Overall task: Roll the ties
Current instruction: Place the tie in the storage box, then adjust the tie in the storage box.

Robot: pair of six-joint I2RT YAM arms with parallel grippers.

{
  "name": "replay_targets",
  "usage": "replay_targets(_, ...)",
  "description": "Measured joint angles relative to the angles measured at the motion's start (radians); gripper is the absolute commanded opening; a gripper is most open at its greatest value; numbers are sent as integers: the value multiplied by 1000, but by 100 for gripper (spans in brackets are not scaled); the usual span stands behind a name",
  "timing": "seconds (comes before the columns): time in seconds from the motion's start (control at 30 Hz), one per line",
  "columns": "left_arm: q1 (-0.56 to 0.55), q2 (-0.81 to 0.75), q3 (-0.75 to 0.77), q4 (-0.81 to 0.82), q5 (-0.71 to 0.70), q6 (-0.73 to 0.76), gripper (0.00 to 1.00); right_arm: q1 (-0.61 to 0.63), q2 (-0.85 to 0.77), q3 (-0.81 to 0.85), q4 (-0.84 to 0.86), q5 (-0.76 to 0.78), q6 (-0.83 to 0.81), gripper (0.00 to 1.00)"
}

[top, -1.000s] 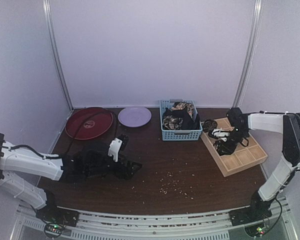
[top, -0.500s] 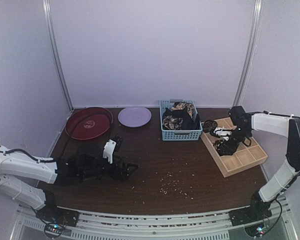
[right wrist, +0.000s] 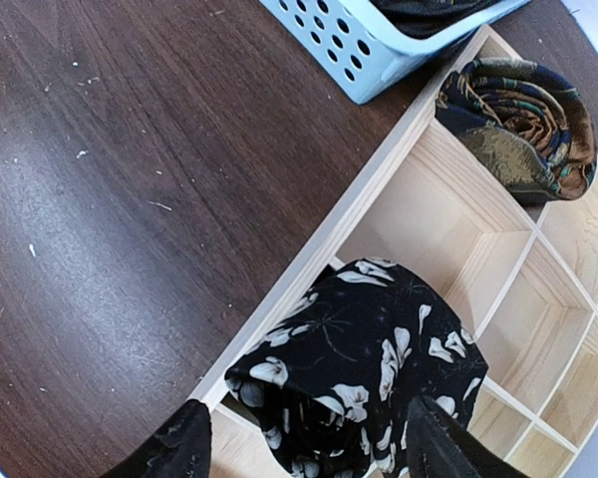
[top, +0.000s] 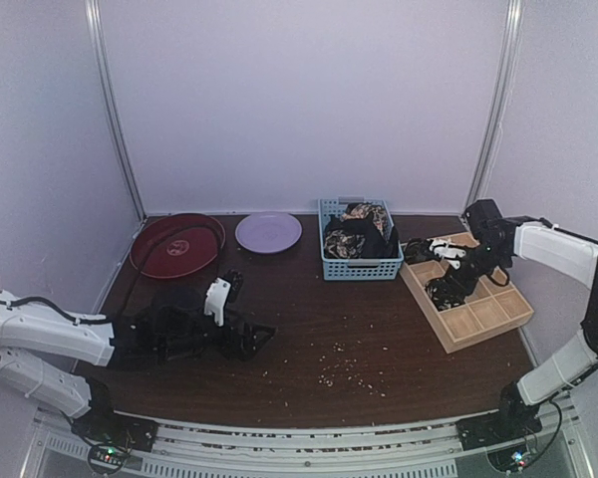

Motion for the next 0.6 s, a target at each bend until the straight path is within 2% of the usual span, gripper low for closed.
replay_targets(0.07,0,0,-2,-1,0,0,88,0,-2,0,17,-14,1,65)
replay_targets(0.1,0,0,-2,0,1,0,88,0,-2,0,35,-18,5,59)
replay_targets(0.17,0,1,-2,0,0,0,88,-1,-2,0,68,-18,20,36)
replay_targets(0.2,0,1,-2,0,0,0,88,-3,-2,1,86,-18,37,27)
replay_targets(0.23,0,1,-2,0,0,0,88,-6,-2,2,108,-19,59,23)
replay_targets(0.43,0,1,-2,0,0,0,88,-17,-3,-5,254,-2,178,8)
replay_targets(0.6,0,13,-2,0,1,0,88,-29,4,-6,308,19,243,4)
